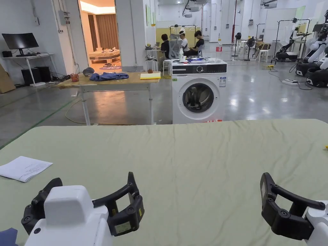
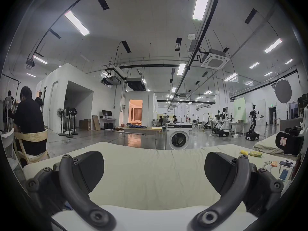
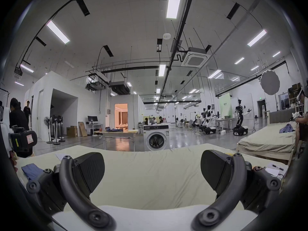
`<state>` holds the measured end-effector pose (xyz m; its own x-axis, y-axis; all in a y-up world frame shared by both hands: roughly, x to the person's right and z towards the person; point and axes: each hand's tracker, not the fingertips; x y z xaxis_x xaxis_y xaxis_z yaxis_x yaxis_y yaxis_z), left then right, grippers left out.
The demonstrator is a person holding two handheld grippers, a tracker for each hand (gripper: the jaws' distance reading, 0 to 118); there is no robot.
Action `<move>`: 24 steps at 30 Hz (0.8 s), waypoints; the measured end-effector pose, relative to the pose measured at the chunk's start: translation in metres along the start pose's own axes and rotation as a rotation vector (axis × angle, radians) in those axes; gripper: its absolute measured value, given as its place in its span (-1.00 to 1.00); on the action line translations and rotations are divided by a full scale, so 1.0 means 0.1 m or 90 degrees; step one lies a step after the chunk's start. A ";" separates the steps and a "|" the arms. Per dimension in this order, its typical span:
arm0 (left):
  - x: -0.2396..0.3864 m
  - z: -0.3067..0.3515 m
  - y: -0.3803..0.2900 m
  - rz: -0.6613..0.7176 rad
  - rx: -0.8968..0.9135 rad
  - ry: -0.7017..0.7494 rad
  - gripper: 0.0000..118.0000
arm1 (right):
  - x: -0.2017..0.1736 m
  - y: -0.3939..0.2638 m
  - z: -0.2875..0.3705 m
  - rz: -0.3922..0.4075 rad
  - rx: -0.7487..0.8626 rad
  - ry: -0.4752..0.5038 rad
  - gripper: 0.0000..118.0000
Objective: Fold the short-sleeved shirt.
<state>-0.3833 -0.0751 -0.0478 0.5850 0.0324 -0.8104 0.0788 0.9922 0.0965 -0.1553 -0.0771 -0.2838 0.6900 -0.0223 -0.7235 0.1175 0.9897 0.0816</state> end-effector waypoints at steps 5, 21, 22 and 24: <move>0.03 0.00 -0.01 -0.029 0.010 0.021 0.83 | -0.04 -0.02 -0.04 0.024 -0.023 -0.017 1.00; -0.09 -0.03 -0.05 0.021 -0.026 -0.029 0.83 | -0.17 -0.02 -0.05 0.014 -0.063 -0.006 1.00; -0.09 -0.03 -0.05 0.023 -0.027 -0.027 0.83 | -0.19 -0.03 -0.05 0.020 -0.062 0.001 1.00; -0.10 -0.05 -0.04 0.027 -0.033 -0.025 0.83 | -0.22 -0.05 -0.05 0.029 -0.067 0.009 1.00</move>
<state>-0.3936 -0.0787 -0.0430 0.6183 0.0702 -0.7828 0.0119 0.9951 0.0986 -0.1748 -0.0809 -0.2721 0.6830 0.0242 -0.7300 0.0101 0.9990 0.0426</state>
